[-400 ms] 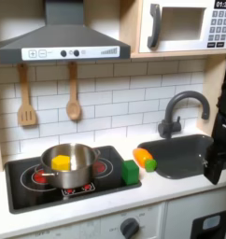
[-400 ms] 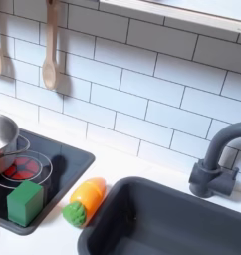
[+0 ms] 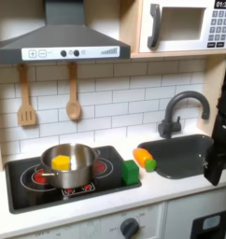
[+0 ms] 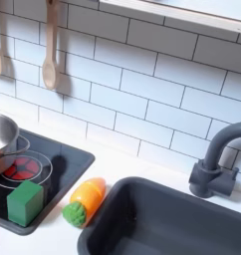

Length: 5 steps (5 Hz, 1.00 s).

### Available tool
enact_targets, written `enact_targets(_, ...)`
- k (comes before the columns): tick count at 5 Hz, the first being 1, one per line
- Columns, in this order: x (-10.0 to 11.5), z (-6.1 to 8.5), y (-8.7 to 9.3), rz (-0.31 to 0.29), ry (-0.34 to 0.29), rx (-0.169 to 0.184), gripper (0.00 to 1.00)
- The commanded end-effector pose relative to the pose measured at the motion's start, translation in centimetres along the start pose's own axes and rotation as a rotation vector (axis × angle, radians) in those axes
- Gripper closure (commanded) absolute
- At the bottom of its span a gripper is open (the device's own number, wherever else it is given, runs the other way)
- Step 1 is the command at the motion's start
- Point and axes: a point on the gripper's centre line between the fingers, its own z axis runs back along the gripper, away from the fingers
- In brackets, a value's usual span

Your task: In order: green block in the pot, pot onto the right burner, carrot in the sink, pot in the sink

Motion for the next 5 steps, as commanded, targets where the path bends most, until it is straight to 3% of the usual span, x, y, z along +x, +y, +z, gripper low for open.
enact_targets(1, 1.1, 0.0, 2.7, -0.014, -0.017, 0.028, 0.0)
enact_targets(3, 3.2, -0.2, 4.3, -0.001, -0.023, 0.049, 0.0)
enact_targets(5, 5.7, -1.1, 5.8, 0.012, -0.014, 0.048, 0.0)
